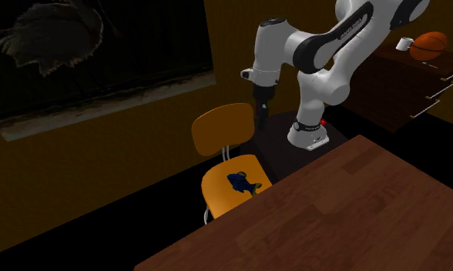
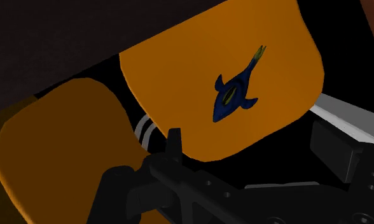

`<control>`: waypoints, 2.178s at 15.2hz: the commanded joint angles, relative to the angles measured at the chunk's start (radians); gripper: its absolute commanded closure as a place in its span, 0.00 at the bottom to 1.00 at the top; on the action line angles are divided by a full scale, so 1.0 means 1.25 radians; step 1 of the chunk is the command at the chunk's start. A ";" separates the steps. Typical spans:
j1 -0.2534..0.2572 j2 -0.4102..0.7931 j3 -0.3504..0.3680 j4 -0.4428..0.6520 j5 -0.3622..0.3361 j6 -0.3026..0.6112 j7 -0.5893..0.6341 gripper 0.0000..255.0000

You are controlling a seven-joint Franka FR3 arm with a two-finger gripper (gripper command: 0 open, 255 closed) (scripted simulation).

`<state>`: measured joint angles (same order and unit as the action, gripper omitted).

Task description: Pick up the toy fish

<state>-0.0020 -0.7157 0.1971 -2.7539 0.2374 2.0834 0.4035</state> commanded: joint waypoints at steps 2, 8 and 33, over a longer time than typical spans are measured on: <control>0.008 0.054 0.033 -0.042 0.041 0.106 0.047 0.00; 0.026 0.233 0.096 -0.086 0.127 0.346 0.126 0.00; 0.030 0.827 0.190 0.019 0.262 0.877 0.183 1.00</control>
<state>0.0360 0.3182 0.4345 -2.7299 0.5653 3.1799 0.6329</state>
